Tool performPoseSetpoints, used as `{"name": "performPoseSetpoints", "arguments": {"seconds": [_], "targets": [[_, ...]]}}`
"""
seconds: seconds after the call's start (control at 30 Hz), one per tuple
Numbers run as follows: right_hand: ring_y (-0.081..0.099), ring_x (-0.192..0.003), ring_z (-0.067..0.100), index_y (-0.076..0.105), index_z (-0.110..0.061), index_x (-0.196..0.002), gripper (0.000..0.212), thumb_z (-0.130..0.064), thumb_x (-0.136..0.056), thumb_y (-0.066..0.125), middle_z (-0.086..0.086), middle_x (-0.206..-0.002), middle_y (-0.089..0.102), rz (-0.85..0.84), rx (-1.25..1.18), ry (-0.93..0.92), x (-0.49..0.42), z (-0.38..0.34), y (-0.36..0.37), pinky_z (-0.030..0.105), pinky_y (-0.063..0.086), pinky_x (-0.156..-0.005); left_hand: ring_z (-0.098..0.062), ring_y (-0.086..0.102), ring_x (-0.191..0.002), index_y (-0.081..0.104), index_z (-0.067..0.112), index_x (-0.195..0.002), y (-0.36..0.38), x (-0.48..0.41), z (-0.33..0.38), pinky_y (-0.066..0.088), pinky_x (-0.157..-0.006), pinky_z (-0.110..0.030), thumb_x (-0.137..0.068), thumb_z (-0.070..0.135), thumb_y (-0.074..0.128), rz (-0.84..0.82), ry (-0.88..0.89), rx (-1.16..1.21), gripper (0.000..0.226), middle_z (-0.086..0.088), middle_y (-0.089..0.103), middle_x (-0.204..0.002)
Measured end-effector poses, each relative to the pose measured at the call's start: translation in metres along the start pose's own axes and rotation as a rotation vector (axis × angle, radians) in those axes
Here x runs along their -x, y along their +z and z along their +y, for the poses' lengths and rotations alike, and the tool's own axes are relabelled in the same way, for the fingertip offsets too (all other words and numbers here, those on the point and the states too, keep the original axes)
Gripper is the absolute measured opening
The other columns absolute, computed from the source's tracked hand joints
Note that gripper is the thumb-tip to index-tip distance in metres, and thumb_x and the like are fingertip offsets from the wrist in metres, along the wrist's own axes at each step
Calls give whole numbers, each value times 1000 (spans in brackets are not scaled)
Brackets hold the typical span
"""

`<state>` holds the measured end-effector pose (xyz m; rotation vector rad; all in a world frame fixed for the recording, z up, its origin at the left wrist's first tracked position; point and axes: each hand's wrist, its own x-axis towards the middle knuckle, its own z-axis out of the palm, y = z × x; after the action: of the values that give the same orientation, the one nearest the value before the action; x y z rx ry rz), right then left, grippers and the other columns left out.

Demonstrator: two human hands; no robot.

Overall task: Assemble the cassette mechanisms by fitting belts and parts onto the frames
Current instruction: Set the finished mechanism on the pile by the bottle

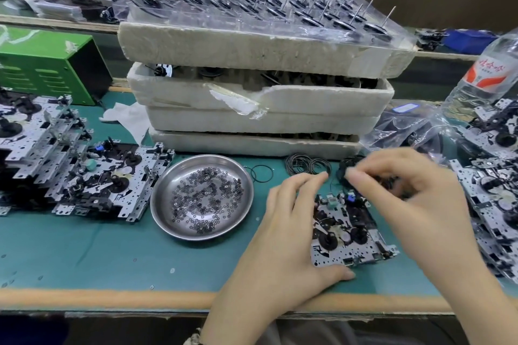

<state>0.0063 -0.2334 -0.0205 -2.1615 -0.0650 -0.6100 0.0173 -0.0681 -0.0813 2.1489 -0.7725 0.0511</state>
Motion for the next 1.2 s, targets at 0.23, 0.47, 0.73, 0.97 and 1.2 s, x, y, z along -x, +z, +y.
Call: {"name": "performPoseSetpoints", "arguments": {"seconds": [0.23, 0.47, 0.73, 0.97, 1.2], "targets": [[52, -91, 20, 73, -27, -74, 9, -23, -77, 81, -11, -89, 63, -138, 346, -12, 17, 14, 17, 19, 32, -84, 6, 13, -142, 12, 38, -153, 7, 2, -8, 11, -105, 3, -61, 55, 86, 42, 6, -4, 119, 29, 11, -149], [45, -97, 17, 66, -42, -65, 20, -32, -75, 80, -16, -88, 58, -271, 391, 92, 7, 5, 20, 24, 24, -80, 10, 9, -142, 1, 48, -148, 10, 2, -10, 18, -103, -2, -60, 59, 85, 63, 5, 17, 122, 32, 5, -150], [43, -104, 17, 64, -43, -62, 20, -43, -76, 79, -15, -90, 54, -504, 438, 147, -18, -2, 13, 32, 33, -91, 9, 7, -143, 0, 50, -147, 9, 2, -10, 6, -103, 5, -62, 57, 86, 40, -1, -14, 121, 31, 4, -149], [44, -105, 17, 68, -40, -65, 15, -45, -75, 78, -17, -92, 54, -542, 429, 123, -22, 0, 12, 35, 34, -96, 6, 11, -144, 3, 44, -151, 8, 2, -10, 10, -105, 3, -62, 56, 86, 35, -10, -16, 122, 27, 9, -151], [51, -102, 20, 63, -47, -55, 22, -48, -71, 77, -16, -92, 57, -575, 341, 82, -27, 6, 10, 37, 39, -95, 10, 9, -142, 1, 46, -150, 8, 2, -10, 6, -104, 4, -63, 58, 84, 36, -8, -22, 121, 30, 7, -151]]}}
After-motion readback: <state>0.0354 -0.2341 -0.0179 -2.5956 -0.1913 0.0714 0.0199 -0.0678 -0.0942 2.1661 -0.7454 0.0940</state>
